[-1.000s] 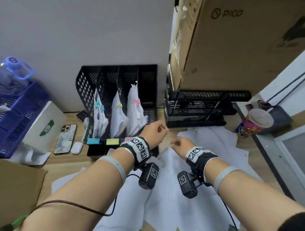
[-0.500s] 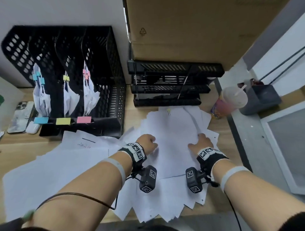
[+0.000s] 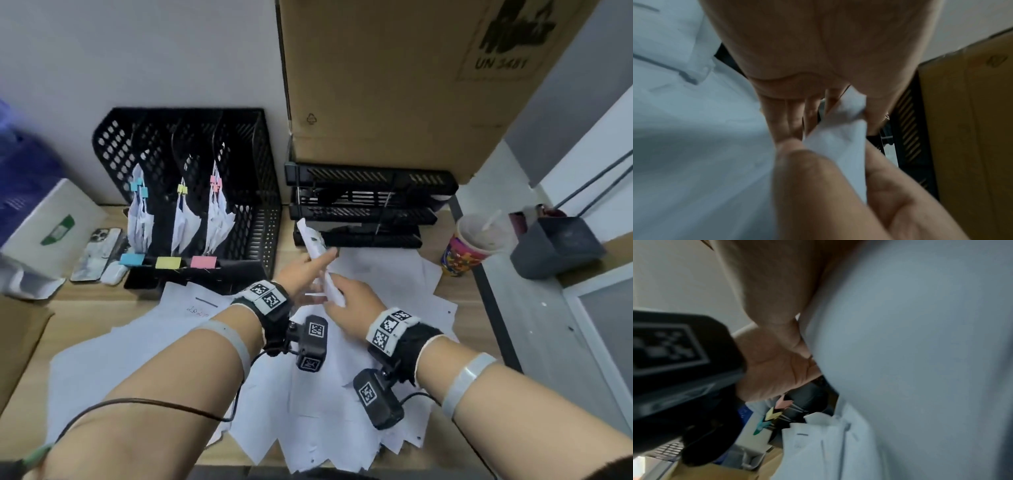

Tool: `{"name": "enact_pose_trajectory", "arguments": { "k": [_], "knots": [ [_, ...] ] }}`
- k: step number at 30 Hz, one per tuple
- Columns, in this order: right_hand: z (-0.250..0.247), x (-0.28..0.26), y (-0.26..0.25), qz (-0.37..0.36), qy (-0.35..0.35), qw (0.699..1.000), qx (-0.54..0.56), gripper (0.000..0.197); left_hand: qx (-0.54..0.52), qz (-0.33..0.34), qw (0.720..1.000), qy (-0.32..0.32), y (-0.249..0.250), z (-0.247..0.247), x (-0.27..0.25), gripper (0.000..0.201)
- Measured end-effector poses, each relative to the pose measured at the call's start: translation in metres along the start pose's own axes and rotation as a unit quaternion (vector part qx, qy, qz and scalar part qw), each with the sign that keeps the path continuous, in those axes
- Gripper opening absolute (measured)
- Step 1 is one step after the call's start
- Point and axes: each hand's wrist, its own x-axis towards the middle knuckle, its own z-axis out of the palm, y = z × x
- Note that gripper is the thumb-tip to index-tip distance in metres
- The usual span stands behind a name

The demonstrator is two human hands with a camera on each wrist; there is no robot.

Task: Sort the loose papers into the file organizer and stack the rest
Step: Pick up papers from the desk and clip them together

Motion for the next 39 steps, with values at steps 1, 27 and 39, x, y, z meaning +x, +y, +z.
{"name": "enact_pose_trajectory", "arguments": {
  "k": [1,27,39],
  "knots": [
    [0.006,0.0,-0.008,-0.016,-0.018,1.0,-0.005,0.05,0.009,0.021,0.999,0.038,0.002,-0.009,-0.005,0.033],
    [0.055,0.018,-0.031,0.234,0.118,0.956,-0.135,0.013,0.198,0.052,0.957,0.205,-0.07,-0.238,-0.092,0.037],
    [0.081,0.027,-0.048,0.244,0.135,0.958,-0.065,0.071,0.127,0.1,0.963,0.214,-0.058,-0.238,-0.091,0.031]
  ]
}}
